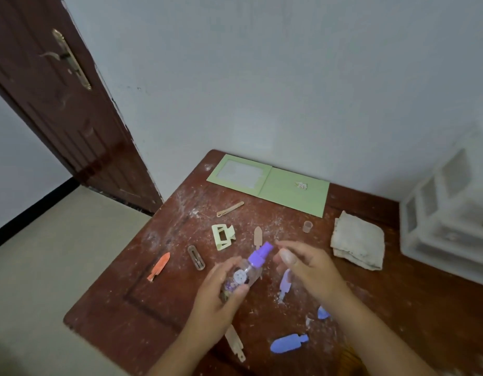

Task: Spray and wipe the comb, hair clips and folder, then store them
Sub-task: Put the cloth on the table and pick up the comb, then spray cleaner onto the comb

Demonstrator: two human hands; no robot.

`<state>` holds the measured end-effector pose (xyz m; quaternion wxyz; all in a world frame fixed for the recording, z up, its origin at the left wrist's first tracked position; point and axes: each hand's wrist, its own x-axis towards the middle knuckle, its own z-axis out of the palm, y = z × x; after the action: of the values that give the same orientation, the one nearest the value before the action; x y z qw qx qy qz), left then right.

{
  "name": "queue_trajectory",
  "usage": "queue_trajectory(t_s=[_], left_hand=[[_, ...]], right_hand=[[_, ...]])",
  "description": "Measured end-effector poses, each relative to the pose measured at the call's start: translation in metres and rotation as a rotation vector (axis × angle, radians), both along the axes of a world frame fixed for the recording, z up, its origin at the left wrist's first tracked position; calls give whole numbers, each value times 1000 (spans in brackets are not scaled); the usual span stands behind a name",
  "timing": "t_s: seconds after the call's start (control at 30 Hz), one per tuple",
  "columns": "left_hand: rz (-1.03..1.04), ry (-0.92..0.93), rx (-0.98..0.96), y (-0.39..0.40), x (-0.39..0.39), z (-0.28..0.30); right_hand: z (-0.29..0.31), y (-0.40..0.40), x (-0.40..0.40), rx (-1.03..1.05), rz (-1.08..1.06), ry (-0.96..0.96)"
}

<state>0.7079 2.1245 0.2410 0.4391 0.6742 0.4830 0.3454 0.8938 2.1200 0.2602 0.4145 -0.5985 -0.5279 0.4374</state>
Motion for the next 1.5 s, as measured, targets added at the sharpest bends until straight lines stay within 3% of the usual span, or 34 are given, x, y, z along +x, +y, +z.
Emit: queue_trajectory(t_s=[0.13,0.27,0.4,0.5,0.67,0.87,1.07,1.23,1.5], left_hand=[[-194,43,23,-16,14,7],[-300,-94,-193,-27,18,2],[-329,-180,-364,-44,23,-19],[-346,-61,-363,-58,31,-32],[-227,195,-105,-73,37,-45],[-490,640,-33,-100,65,-44],[-672,910,11,-131,95,-49],[-660,1058,78,-151,102,-55],[-469,929,-45,-153,105,-59]], right_hand=[[14,-33,-5,96,-117,62],[19,-64,5,202,-224,78],[1,-90,12,137,-323,153],[-17,-109,19,99,-436,149],[-30,-158,55,217,-531,-207],[-57,-200,79,179,-657,-433],[-67,-208,69,157,-781,-280],[-74,-207,64,113,-793,-267],[-86,-204,68,147,-776,65]])
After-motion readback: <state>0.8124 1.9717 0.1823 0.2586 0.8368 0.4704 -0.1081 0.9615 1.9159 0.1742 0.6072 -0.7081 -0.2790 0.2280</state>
